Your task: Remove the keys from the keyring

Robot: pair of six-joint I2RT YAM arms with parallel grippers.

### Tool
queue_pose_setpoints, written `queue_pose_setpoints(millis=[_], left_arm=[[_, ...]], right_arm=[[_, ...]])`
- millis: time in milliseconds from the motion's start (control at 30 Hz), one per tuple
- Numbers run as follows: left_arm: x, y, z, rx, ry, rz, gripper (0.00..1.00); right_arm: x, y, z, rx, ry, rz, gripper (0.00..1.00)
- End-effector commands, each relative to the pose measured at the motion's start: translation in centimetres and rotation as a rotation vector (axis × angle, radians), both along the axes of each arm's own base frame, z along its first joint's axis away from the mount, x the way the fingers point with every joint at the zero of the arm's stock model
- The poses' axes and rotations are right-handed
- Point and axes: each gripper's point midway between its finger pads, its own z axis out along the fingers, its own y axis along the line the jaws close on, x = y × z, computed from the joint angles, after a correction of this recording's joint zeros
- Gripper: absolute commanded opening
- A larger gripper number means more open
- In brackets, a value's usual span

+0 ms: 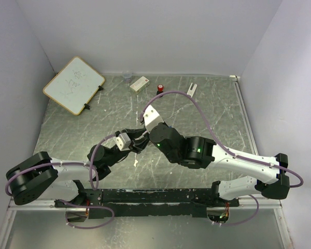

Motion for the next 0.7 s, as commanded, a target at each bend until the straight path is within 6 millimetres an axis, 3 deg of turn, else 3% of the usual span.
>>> queue_pose_setpoints(millis=[0,367,667], left_arm=[[-0.4,-0.1,3.1,-0.083,-0.049,-0.014,0.42],[-0.3,-0.4,2.8,-0.071,-0.040,-0.018,0.35],[-0.1,-0.2,1.6,-0.068,-0.012,-0.007,0.42]], right_arm=[[0.0,0.4,0.0,0.016,-0.007,0.004,0.00],[0.0,0.4,0.0,0.019,-0.009,0.005,0.00],[0.1,0.4,0.2,0.020,-0.017,0.006,0.00]])
